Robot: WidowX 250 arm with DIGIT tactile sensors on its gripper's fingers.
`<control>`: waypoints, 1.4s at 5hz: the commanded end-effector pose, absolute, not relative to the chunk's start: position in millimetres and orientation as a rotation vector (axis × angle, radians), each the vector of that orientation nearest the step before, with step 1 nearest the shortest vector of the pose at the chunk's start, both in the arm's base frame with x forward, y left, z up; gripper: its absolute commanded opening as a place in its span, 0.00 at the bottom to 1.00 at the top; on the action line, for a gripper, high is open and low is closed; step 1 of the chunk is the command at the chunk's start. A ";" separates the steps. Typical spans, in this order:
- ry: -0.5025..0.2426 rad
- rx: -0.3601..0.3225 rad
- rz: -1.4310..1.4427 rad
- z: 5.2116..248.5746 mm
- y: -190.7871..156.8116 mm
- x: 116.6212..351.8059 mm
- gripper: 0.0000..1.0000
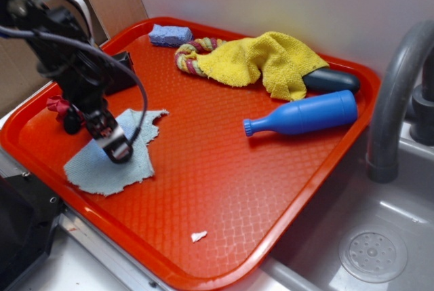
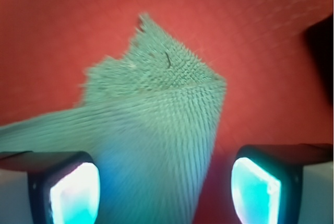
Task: Grab the blue cloth.
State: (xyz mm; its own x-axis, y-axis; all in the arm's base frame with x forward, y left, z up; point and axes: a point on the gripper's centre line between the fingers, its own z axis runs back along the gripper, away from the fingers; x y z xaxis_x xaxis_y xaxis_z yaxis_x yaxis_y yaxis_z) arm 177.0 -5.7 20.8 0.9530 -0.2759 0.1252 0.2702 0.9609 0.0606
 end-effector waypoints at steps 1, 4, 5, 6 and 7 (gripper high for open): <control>-0.136 0.035 -0.223 5.2 -0.6 186.9 0.00; -0.211 -0.001 -0.252 23.6 -16.6 174.8 0.00; -0.223 -0.028 -0.276 29.8 -24.8 167.0 0.00; -0.164 -0.011 -0.191 65.0 -14.7 163.0 0.00; -0.156 0.028 0.056 115.1 6.5 185.5 0.00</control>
State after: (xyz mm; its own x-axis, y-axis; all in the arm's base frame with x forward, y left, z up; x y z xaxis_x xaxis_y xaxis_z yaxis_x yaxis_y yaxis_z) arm 179.3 7.7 108.3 0.9910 0.0597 0.1200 -0.0639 0.9975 0.0317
